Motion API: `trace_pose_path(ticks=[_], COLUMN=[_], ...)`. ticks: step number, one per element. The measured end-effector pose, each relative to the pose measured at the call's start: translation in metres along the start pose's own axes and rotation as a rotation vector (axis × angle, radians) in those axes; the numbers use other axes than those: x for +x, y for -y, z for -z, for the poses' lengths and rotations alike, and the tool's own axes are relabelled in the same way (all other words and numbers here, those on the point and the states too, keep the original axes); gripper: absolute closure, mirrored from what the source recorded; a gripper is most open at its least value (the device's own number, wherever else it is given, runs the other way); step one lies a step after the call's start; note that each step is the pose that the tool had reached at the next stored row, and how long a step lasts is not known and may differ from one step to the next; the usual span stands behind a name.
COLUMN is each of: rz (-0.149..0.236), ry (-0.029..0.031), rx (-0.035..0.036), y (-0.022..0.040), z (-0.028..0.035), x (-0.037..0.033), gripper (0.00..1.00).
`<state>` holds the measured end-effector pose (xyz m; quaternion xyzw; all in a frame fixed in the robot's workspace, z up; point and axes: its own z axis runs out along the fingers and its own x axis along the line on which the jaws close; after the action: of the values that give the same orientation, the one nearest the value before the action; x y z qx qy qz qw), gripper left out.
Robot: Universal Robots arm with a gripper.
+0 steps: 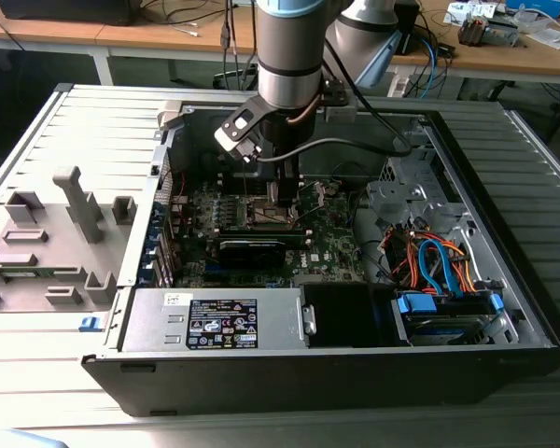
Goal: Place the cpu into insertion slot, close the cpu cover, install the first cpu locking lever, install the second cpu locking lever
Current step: 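Place the cpu into insertion slot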
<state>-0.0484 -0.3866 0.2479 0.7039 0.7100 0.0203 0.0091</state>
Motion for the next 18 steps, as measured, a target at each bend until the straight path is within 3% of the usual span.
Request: trace_pose_path(ticks=[18], rz=[0.0], ry=[0.0], rx=[0.0001], y=[0.0002], z=[-0.005], x=[-0.0001], gripper=[0.45])
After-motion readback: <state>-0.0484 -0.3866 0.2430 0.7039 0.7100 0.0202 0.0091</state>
